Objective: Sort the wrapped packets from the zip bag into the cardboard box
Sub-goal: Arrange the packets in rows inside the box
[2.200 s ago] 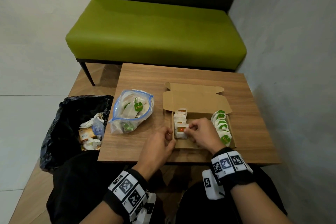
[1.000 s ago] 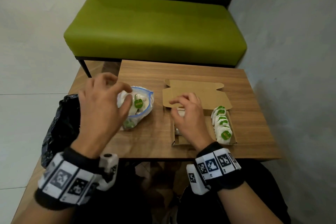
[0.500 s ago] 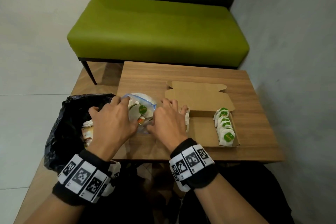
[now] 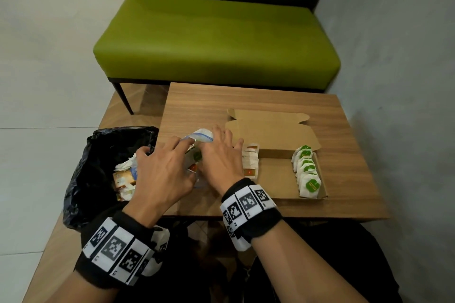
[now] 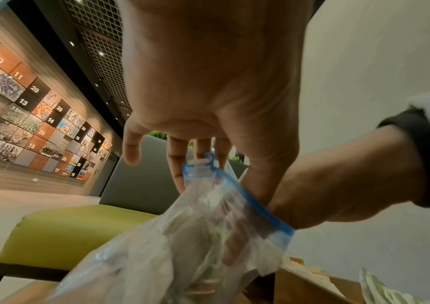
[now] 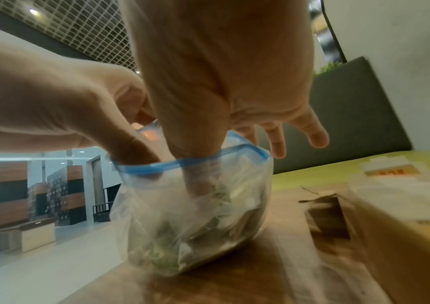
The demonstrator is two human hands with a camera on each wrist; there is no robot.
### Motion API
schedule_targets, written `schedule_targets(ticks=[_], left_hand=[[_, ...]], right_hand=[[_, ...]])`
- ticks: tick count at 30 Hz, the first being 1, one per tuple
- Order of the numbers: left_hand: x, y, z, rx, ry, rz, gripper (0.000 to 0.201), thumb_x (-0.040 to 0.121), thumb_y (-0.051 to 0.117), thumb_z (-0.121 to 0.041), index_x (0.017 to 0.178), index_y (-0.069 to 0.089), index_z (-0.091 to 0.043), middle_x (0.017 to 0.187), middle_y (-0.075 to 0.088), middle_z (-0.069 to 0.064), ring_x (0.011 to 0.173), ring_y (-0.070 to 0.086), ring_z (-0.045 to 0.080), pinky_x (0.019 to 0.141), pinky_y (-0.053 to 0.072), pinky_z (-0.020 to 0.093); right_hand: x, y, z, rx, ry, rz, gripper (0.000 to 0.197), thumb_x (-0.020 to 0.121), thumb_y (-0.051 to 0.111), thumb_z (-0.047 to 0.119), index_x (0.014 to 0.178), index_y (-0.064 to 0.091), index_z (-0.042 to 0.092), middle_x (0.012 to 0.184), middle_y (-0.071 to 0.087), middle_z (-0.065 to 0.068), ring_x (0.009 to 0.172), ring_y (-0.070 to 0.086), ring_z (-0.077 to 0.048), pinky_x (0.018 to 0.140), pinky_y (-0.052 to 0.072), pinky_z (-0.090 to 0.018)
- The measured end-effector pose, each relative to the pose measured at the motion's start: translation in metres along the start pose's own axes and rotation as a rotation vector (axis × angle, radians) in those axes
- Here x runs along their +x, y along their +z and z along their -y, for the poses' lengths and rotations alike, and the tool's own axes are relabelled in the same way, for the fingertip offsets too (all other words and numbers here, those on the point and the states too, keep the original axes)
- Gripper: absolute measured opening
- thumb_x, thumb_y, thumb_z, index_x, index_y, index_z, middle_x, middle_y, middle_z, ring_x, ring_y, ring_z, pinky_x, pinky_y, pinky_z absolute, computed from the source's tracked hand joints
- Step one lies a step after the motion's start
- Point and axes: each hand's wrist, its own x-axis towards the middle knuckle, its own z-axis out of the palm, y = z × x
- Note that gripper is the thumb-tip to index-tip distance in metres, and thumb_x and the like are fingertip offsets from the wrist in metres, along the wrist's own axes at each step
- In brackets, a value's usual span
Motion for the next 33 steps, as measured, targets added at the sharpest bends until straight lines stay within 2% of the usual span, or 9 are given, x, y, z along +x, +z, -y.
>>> schedule_targets(ticks=[3,8,14,20,22,25,29,31,33], left_hand=[[-0.001,-0.001,0.0,-0.032,0.011,0.032,0.065,0.07,0.078,-0.036,0.129,0.054,-0.026,0.114,0.061,-0.007,0.094,0.066,0.021,0.093,0.039,0.053],[0.0,-0.002,0.003,-0.07,0.013,0.065,0.068,0.07,0.077,-0.031,0.133,0.051,-0.025,0.12,0.059,-0.007,0.098,0.064,0.021,0.098,0.036,0.052],[0.003,-0.004,0.01,-0.02,0.018,0.005,0.072,0.066,0.081,-0.036,0.131,0.053,-0.02,0.121,0.061,-0.001,0.096,0.066,0.025,0.091,0.04,0.055],[0.009,-0.005,0.017,-0.01,-0.025,-0.038,0.068,0.076,0.074,-0.038,0.135,0.049,-0.017,0.121,0.058,0.004,0.104,0.061,0.028,0.089,0.04,0.054],[0.011,-0.006,0.015,-0.027,-0.056,-0.012,0.065,0.08,0.069,-0.038,0.137,0.046,-0.016,0.129,0.053,0.006,0.108,0.058,0.03,0.09,0.04,0.053],[0.011,-0.008,0.012,-0.048,-0.06,0.019,0.057,0.084,0.064,-0.04,0.136,0.049,-0.02,0.147,0.041,0.007,0.121,0.05,0.032,0.095,0.038,0.053],[-0.002,-0.016,-0.002,-0.184,0.069,-0.182,0.039,0.085,0.061,-0.039,0.117,0.065,-0.017,0.145,0.047,0.007,0.127,0.047,0.03,0.097,0.04,0.051],[-0.01,-0.018,-0.019,-0.371,0.167,-0.226,0.035,0.087,0.065,-0.036,0.116,0.063,-0.017,0.141,0.052,0.004,0.127,0.049,0.024,0.1,0.043,0.048],[-0.015,-0.014,-0.035,-0.517,0.245,-0.155,0.043,0.088,0.062,-0.041,0.125,0.058,-0.02,0.137,0.055,-0.001,0.126,0.049,0.016,0.104,0.043,0.041]], right_hand=[[0.005,0.0,0.002,0.018,-0.001,0.015,0.043,0.093,0.061,0.031,0.135,0.054,0.034,0.156,0.023,-0.013,0.14,0.023,-0.038,0.109,0.022,-0.068],[0.008,0.003,0.001,0.031,-0.008,0.006,0.027,0.091,0.063,0.029,0.117,0.068,0.025,0.157,0.027,-0.01,0.14,0.024,-0.036,0.11,0.024,-0.065],[-0.005,-0.004,-0.009,0.188,-0.022,-0.006,0.019,0.087,0.069,0.038,0.1,0.075,0.026,0.158,0.027,-0.002,0.142,0.022,-0.03,0.111,0.026,-0.059],[-0.021,-0.035,-0.029,0.567,0.031,-0.137,0.013,0.085,0.074,0.034,0.087,0.077,0.021,0.148,0.045,0.008,0.133,0.037,-0.015,0.102,0.035,-0.034],[-0.025,-0.046,-0.038,0.646,0.023,-0.175,0.012,0.084,0.076,0.03,0.085,0.077,0.018,0.14,0.055,0.008,0.126,0.048,-0.012,0.101,0.04,-0.034],[-0.037,-0.062,-0.053,0.694,0.02,-0.216,0.01,0.082,0.078,0.028,0.079,0.075,0.019,0.113,0.07,0.009,0.102,0.063,-0.008,0.093,0.05,-0.032],[-0.051,-0.061,-0.078,0.619,0.07,-0.166,0.017,0.081,0.078,0.033,0.068,0.069,0.028,0.07,0.069,0.007,0.067,0.064,-0.009,0.065,0.056,-0.039],[-0.056,-0.053,-0.087,0.628,0.061,-0.114,0.014,0.079,0.08,0.033,0.071,0.073,0.024,0.068,0.069,0.007,0.065,0.064,-0.01,0.066,0.057,-0.042],[-0.061,-0.047,-0.093,0.685,0.017,-0.061,0.017,0.077,0.081,0.035,0.076,0.077,0.018,0.073,0.072,0.004,0.07,0.067,-0.011,0.071,0.056,-0.044]])
